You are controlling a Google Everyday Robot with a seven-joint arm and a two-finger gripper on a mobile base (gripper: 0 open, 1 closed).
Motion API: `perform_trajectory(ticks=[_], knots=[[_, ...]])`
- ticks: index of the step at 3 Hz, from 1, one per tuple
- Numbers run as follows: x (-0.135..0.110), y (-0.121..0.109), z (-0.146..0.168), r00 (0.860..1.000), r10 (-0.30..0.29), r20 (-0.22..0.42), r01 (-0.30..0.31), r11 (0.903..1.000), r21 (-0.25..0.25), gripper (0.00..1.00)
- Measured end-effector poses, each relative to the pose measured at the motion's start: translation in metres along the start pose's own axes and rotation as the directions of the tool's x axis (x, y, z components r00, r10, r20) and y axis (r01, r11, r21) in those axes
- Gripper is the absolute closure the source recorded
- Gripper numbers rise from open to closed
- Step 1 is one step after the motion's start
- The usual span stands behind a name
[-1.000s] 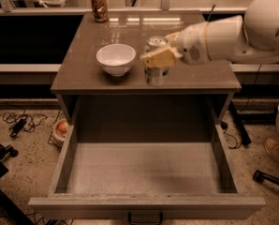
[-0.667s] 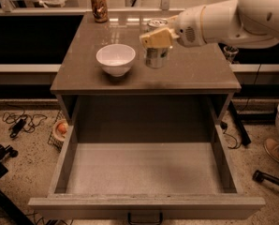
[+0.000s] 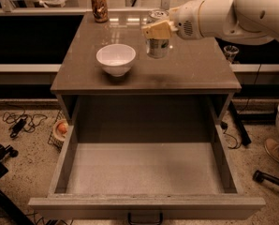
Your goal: Pick 7up can from top drawer and place on counter
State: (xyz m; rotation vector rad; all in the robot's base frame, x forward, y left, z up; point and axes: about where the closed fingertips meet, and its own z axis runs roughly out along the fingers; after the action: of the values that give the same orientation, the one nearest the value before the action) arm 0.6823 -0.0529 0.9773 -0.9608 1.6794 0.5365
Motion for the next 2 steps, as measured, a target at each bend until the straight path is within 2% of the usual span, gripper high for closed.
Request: perform_trajectory(ticks=[1, 2], knots=[[-0.007, -0.058, 0.017, 0.997, 0.076, 0.003, -0.076, 0.9895, 0.123, 1.0], [-0.022, -0.124, 0.045, 0.991, 0.133, 0.015, -0.133, 0.9625, 0.237, 1.0]])
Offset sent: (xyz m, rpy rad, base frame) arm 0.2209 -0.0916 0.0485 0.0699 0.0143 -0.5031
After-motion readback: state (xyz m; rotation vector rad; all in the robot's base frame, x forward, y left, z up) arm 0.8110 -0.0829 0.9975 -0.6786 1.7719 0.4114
